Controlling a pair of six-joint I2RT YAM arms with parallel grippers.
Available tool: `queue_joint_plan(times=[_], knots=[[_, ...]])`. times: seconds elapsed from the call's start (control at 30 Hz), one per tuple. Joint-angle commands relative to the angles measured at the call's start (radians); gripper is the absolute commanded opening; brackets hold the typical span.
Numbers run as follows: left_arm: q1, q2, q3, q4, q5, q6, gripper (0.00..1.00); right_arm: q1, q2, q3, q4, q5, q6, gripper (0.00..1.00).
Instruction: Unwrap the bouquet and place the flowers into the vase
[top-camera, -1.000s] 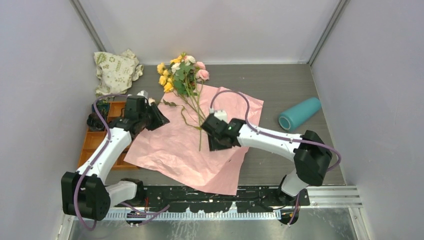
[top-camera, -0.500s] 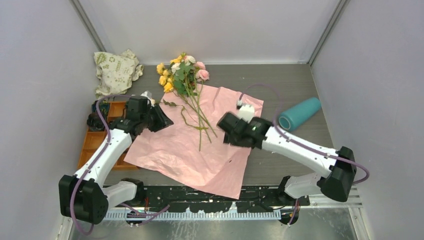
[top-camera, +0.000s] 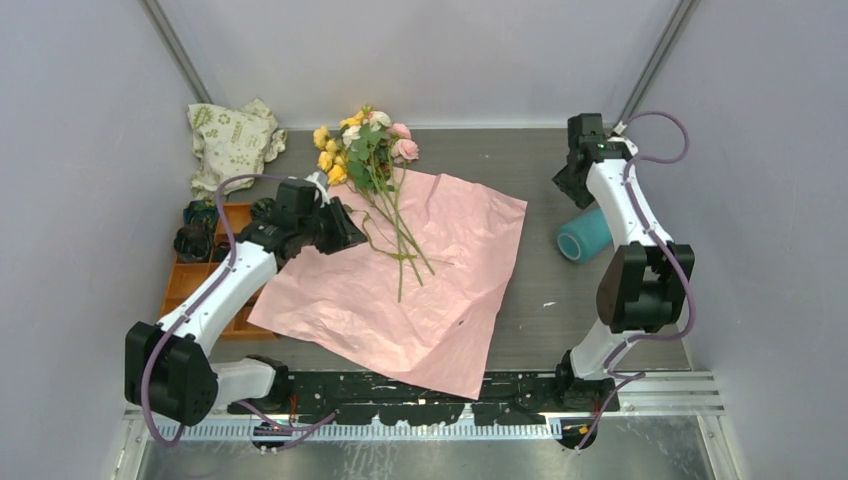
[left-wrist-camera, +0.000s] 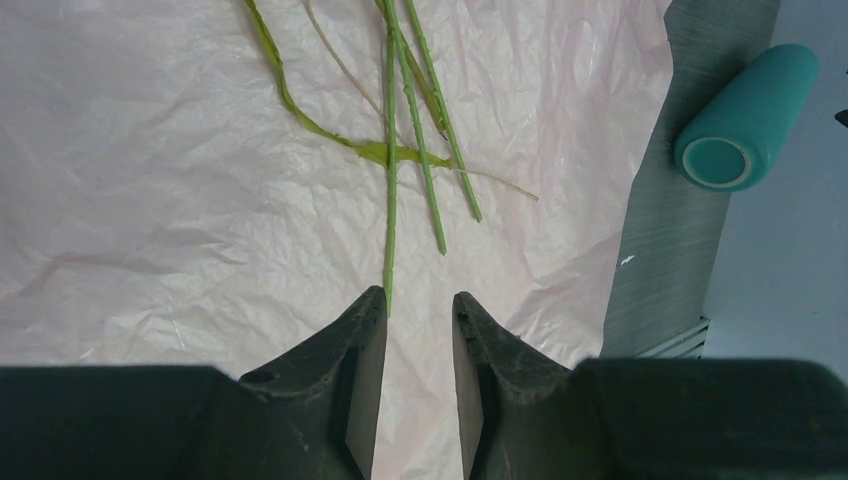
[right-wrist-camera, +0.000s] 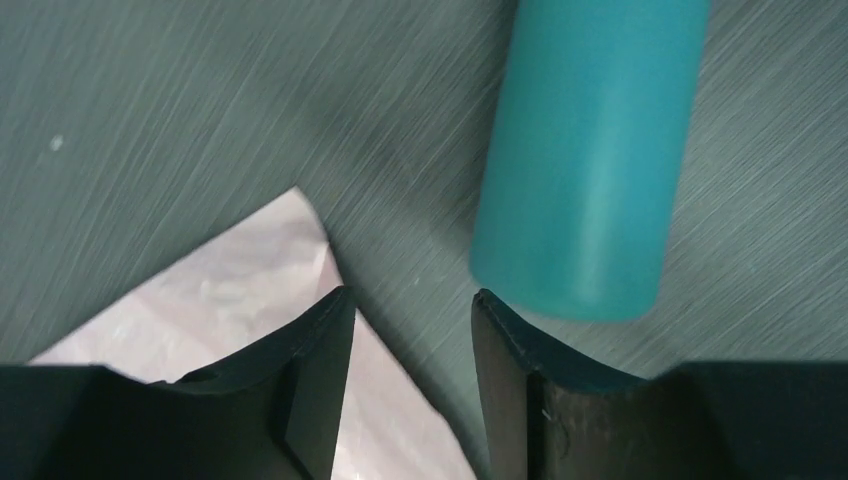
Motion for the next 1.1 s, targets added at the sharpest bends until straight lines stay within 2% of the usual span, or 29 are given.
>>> queue_joint_plan(times=[0.0,0.2,0.33,0.4,0.53,0.63,0.77,1.07], knots=[[-0.004,0.015,0.030,0.070,0.024,0.017,0.32,-0.115,0.069,0.050,0.039,-0.033,-0.030,0.52],[-0.004,0.097,0.033,0.091,0.061,0.027,0.32,-0.221,0.132,0.098,0.030,-0.044,-0.035,0.52],[-0.004,0.117,0.030,0.107,0.061,0.028,0.32,-0.281,0.139,0.091,0.019,-0.050,-0.026,0.60],[-0.004,0.126,0.033,0.115,0.061,0.027,0.32,-0.303,0.147,0.081,0.016,-0.062,-0.021,0.68],[-0.003,0.151,0.052,0.115,0.073,0.031,0.32,-0.318,0.168,0.065,0.002,-0.074,-0.024,0.74],[-0.004,0.162,0.065,0.110,0.078,0.038,0.32,-0.329,0.185,0.038,0.015,-0.113,-0.023,0.75],[-0.004,0.155,0.065,0.104,0.074,0.044,0.32,-0.341,0.221,0.023,0.018,-0.134,-0.020,0.85],[-0.004,0.171,0.053,0.119,0.072,0.061,0.32,-0.350,0.301,-0.015,0.046,-0.173,0.002,0.87]])
